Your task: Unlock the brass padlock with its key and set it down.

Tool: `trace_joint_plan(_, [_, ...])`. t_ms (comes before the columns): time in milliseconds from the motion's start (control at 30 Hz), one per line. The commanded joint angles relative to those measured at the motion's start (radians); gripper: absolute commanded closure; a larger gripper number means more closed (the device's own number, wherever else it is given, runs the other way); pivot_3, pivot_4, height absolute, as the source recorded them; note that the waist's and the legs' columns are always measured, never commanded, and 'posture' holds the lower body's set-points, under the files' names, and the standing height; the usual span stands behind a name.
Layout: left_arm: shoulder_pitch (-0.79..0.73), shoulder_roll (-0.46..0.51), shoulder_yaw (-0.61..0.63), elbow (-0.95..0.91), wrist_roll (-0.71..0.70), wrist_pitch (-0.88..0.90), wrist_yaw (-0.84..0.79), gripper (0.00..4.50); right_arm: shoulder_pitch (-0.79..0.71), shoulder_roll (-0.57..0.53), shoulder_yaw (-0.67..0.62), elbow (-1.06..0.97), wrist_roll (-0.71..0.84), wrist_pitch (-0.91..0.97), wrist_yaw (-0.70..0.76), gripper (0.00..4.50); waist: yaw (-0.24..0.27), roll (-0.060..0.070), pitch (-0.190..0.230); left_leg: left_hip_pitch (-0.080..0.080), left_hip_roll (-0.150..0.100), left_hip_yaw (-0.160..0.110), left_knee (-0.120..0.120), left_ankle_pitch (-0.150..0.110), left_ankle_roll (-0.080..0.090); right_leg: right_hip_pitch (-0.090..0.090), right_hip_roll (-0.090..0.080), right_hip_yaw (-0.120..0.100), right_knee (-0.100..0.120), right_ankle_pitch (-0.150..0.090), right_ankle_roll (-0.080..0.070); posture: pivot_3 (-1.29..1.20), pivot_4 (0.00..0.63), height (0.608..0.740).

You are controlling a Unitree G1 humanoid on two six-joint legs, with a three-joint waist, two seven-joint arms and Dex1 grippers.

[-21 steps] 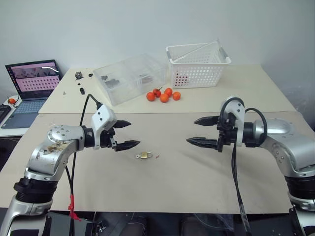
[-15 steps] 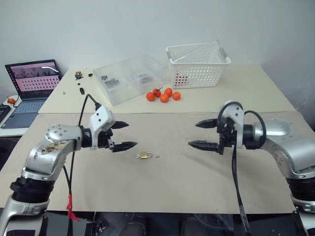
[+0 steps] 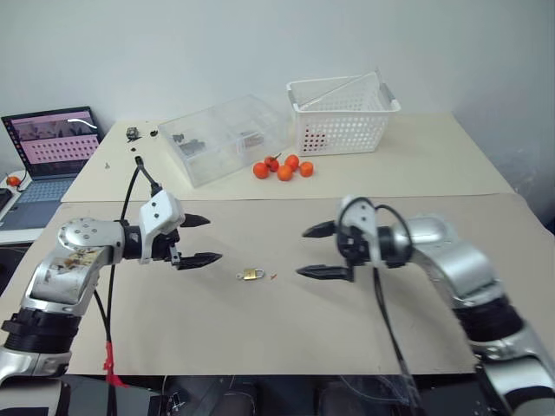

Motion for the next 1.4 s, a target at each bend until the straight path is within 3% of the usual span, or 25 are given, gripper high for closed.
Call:
trace_joint_plan(33, [0.013,0.037,0.040,-0.028,0.011,-0.021,0.003,0.01,-0.060,0.069,0.039,0.105,-0.073,-0.124,-0.003,0.00,0.000,0.000,0.000,0.001,0.000,0.000,0.000,0.000,0.000,0.000,0.001,0.000,0.000,0.000,0.000,0.00,0.150,0.740])
trace_joint_plan(533, [0.180,0.100,0.151,-0.178,-0.009,0.063,0.065,0.01,-0.194,0.327,0.126,0.524,-0.230,-0.407,0.047,0.00,-0.023,-0.001,0.000,0.003,0.008,0.008,-0.006,0.000,-0.001,-0.008,0.008,0.008,0.002,0.005,-0.009,0.00,0.150,0.740])
trace_joint_plan(1033, [0.282,0.156,0.196,-0.215,-0.016,0.087,0.042,0.01,-0.222,0.464,0.154,0.687,-0.317,-0.507,0.052,0.00,-0.034,-0.001,-0.001,0.004,0.017,0.018,-0.006,-0.004,-0.008,-0.015,0.019,0.014,0.004,0.009,-0.015,0.00,0.150,0.740])
trace_joint_plan(1400, [0.281,0.184,0.186,-0.184,0.008,0.067,0.021,0.01,-0.304,0.555,0.139,0.947,-0.390,-0.640,-0.020,0.00,-0.049,-0.001,-0.001,0.004,0.022,0.022,-0.006,-0.006,-0.011,-0.016,0.021,0.015,0.004,0.010,-0.016,0.00,0.150,0.740])
